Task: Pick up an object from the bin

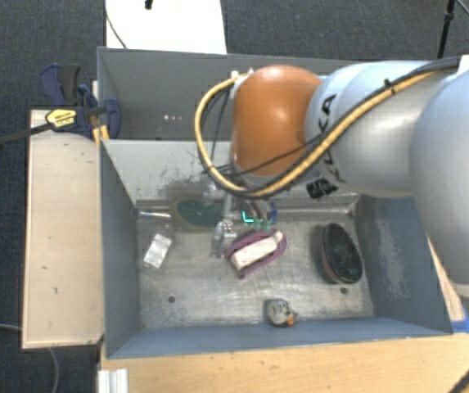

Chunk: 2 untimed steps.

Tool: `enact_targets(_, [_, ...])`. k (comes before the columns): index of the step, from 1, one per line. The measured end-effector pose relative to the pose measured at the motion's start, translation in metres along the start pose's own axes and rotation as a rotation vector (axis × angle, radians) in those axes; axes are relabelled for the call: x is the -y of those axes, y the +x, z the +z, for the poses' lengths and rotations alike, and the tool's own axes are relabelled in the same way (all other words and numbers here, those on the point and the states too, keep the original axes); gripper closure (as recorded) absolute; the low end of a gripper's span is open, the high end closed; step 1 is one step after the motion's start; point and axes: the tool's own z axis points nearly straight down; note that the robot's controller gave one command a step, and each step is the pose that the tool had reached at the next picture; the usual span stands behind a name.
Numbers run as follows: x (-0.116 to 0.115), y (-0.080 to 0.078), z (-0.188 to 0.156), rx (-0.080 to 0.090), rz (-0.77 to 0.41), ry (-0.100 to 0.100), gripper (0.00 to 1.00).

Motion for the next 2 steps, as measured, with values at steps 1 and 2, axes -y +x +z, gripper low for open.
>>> enact_targets(1, [0.0886,0.0025,0.0826,0.009,0.162,-0.006,0.0])
enact_targets(2, [0.0874,0.0007,0.0804,0.016,0.16,-0.005,1.0])
